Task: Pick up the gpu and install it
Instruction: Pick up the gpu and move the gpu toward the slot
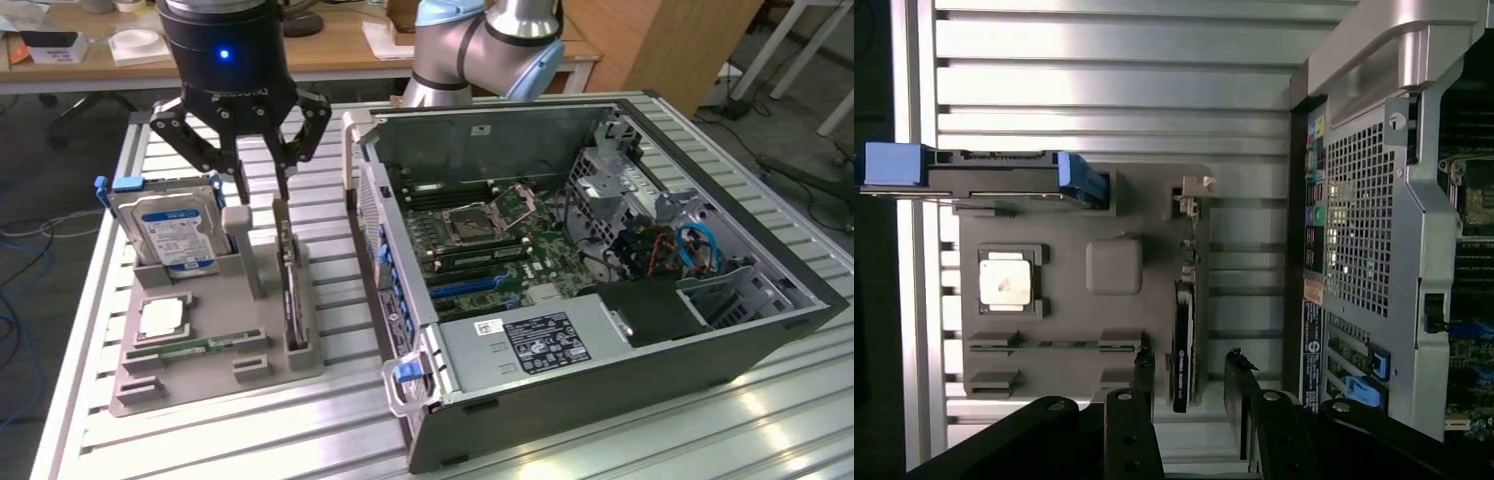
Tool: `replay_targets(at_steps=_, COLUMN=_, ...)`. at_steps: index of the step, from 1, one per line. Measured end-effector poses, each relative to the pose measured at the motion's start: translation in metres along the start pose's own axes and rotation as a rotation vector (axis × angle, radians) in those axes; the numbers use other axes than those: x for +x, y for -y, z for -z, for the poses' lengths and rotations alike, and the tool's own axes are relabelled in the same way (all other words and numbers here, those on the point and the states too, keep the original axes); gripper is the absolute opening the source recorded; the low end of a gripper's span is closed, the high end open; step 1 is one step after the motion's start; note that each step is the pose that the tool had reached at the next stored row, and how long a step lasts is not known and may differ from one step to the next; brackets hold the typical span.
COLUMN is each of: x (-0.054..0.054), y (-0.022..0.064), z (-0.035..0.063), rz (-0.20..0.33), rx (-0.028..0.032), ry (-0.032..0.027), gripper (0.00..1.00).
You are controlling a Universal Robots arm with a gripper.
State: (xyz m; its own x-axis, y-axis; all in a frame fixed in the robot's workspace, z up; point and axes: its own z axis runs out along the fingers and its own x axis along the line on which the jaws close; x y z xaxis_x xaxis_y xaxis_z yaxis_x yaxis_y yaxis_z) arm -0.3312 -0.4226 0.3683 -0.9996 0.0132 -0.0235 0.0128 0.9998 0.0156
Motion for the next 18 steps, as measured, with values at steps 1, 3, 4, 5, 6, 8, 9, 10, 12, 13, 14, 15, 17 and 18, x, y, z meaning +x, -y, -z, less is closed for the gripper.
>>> replay_targets(at_steps=1, x=0.000, y=0.0003, z=-0.0006, rz=0.000, rx=0.0003, ry=0.0000, gripper=0.42)
replay_targets(at_steps=3, x=0.000, y=0.0010, z=-0.0019, rz=0.000, rx=0.0007, ry=0.0000, gripper=0.42)
replay_targets(at_steps=4, x=0.000, y=0.0013, z=-0.0024, rz=0.000, rx=0.0009, ry=0.0000, gripper=0.42)
replay_targets(at_steps=5, x=0.000, y=0.0016, z=-0.0029, rz=0.000, rx=0.0012, ry=0.0000, gripper=0.42)
replay_targets(at_steps=6, x=0.000, y=0.0018, z=-0.0035, rz=0.000, rx=0.0016, ry=0.0000, gripper=0.42)
replay_targets(at_steps=8, x=0.000, y=0.0025, z=-0.0046, rz=0.000, rx=0.0021, ry=0.0000, gripper=0.42)
replay_targets(at_steps=9, x=0.000, y=0.0028, z=-0.0052, rz=0.000, rx=0.0024, ry=0.0000, gripper=0.42)
replay_targets(at_steps=10, x=0.000, y=0.0031, z=-0.0059, rz=0.000, rx=0.0026, ry=0.0001, gripper=0.42)
replay_targets(at_steps=12, x=0.000, y=0.0038, z=-0.0071, rz=0.000, rx=0.0032, ry=-0.0001, gripper=0.42)
replay_targets(at_steps=13, x=0.000, y=0.0041, z=-0.0077, rz=0.000, rx=0.0035, ry=0.0000, gripper=0.42)
replay_targets(at_steps=14, x=0.000, y=0.0045, z=-0.0085, rz=0.000, rx=0.0037, ry=0.0000, gripper=0.42)
replay_targets(at_steps=15, x=0.000, y=0.0049, z=-0.0092, rz=0.000, rx=0.0040, ry=0.0001, gripper=0.42)
replay_targets(at_steps=17, x=0.000, y=0.0057, z=-0.0105, rz=0.000, rx=0.0047, ry=-0.0001, gripper=0.42)
replay_targets(at_steps=18, x=0.000, y=0.0061, z=-0.0111, rz=0.000, rx=0.0048, ry=-0.0002, gripper=0.42)
